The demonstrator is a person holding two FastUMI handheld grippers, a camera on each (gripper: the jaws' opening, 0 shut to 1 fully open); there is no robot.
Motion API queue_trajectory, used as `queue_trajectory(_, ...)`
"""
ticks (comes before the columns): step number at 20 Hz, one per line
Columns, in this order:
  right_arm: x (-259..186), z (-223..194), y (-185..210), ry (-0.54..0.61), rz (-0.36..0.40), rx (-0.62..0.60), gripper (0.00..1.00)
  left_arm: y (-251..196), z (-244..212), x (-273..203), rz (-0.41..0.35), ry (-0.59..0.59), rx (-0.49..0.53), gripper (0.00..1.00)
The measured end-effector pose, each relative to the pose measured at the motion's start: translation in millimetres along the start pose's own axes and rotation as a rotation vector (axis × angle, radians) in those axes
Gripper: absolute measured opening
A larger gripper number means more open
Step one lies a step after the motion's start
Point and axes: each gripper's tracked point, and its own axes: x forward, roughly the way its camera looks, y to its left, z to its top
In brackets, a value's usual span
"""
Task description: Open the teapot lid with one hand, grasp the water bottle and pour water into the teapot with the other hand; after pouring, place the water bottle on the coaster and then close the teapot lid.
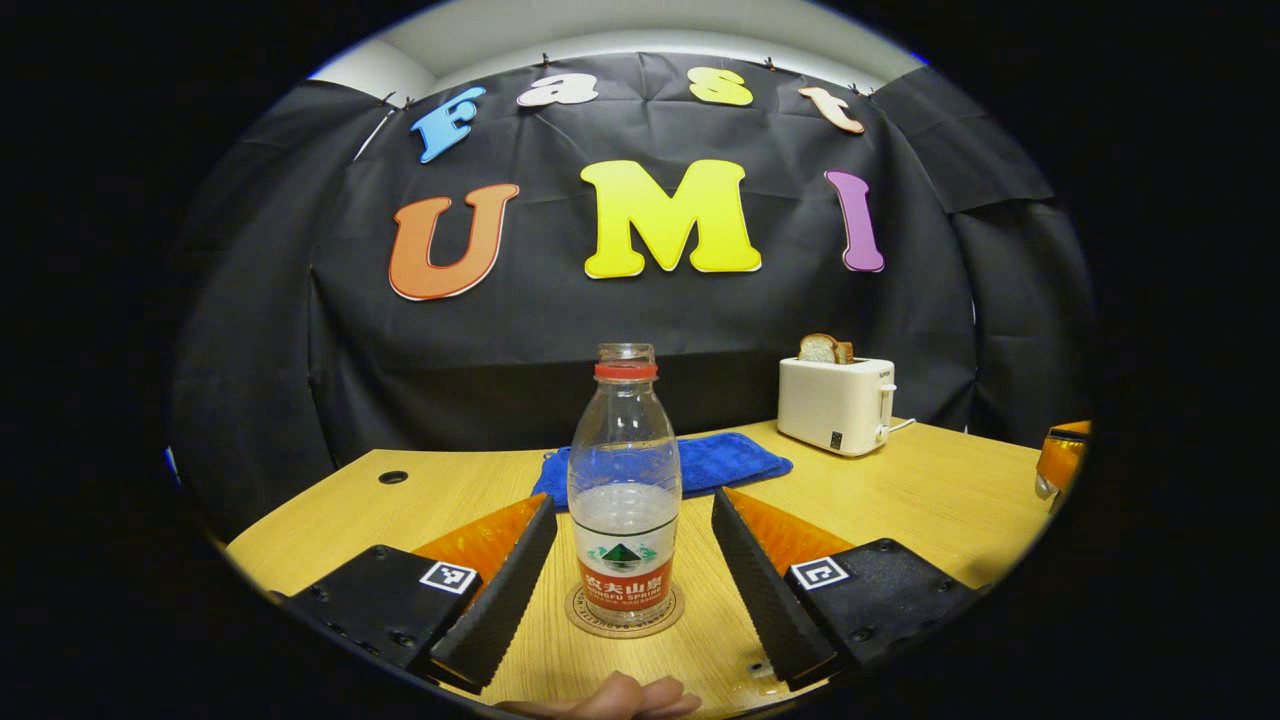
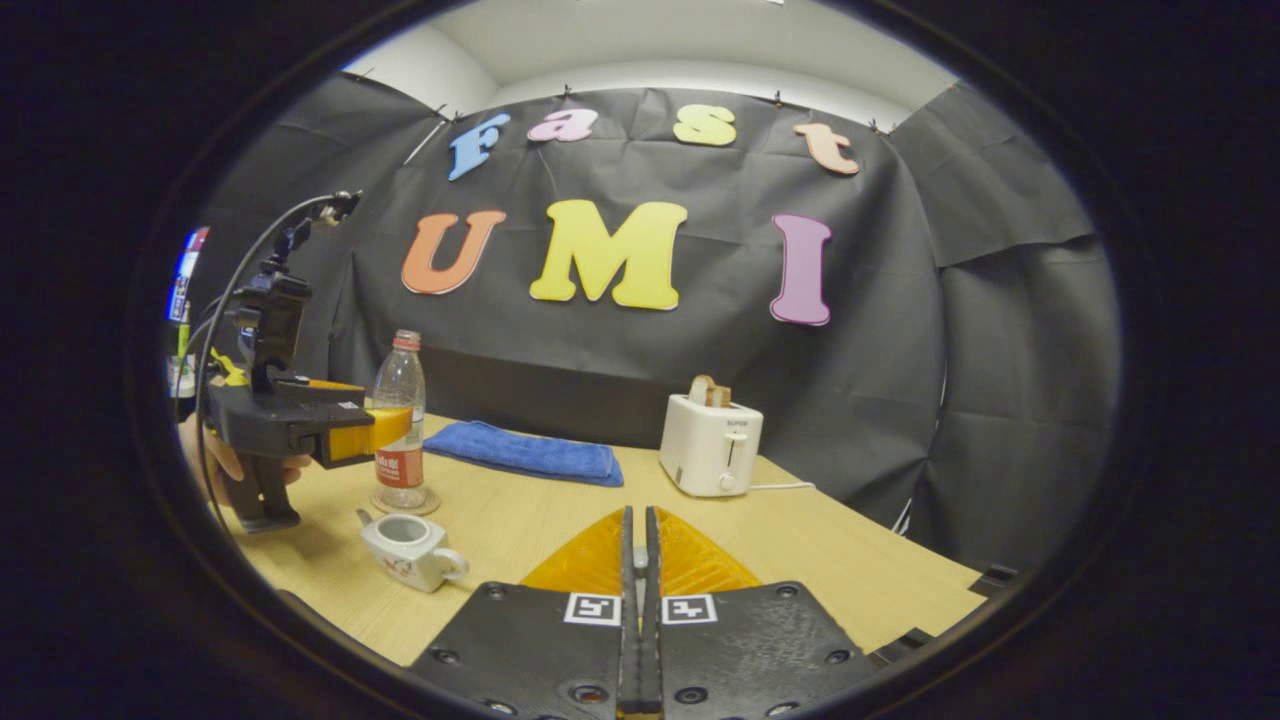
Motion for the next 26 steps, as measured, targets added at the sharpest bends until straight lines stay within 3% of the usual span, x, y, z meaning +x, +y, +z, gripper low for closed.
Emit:
queue_trajectory(3, -5, 6, 7, -0.017, 0.013, -0.008, 0.00, 6, 8, -24, 0.015, -0.025, -0.026, 0.98)
queue_trajectory(8, -9, 12, 25, -0.011, 0.078, 0.007, 0.00, 34, 31, -91, 0.150, -0.064, -0.043, 0.98)
queue_trajectory(14, 1, 19, 56, 0.009, 0.222, 0.091, 0.00, 43, 35, -141, 0.168, -0.067, -0.102, 0.98)
queue_trajectory(19, 14, 27, 89, 0.021, 0.321, 0.154, 0.00, 65, 31, -166, 0.248, -0.008, -0.032, 0.98)
queue_trajectory(23, 26, 25, 114, 0.050, 0.382, 0.187, 0.00, 56, 23, -182, 0.204, 0.067, -0.048, 0.98)
queue_trajectory(26, 32, 21, 135, 0.053, 0.414, 0.177, 0.00, 63, 35, -191, 0.236, 0.048, -0.001, 0.98)
